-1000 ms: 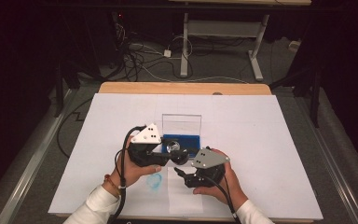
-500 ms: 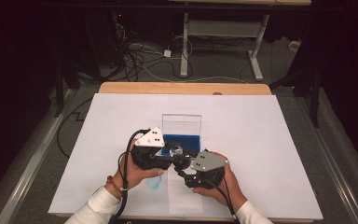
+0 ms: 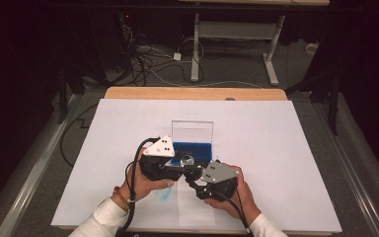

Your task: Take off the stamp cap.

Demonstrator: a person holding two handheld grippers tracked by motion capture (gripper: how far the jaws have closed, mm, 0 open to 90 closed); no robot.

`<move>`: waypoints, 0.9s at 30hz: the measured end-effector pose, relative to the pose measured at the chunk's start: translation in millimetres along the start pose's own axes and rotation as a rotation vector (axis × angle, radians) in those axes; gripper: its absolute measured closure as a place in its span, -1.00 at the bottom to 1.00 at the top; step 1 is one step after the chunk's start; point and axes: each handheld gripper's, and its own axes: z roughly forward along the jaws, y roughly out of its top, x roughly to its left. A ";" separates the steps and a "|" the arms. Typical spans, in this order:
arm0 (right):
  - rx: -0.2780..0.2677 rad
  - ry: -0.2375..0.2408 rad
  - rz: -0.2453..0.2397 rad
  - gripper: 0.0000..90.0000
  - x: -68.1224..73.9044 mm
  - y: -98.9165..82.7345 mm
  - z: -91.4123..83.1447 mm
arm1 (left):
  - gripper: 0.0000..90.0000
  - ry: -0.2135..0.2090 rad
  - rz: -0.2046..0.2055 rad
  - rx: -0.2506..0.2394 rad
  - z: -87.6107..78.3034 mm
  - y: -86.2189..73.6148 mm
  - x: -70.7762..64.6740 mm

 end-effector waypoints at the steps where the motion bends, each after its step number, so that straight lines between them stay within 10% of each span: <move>1: -0.008 0.007 0.008 -0.15 -0.6 -0.4 -0.1 | 0.21 -0.003 -0.002 -0.004 -0.2 -0.2 0.3; 27: 0.016 0.015 0.016 -0.14 1.1 -2.2 1.0 | 0.21 -0.009 0.021 0.002 3.6 -3.9 -2.1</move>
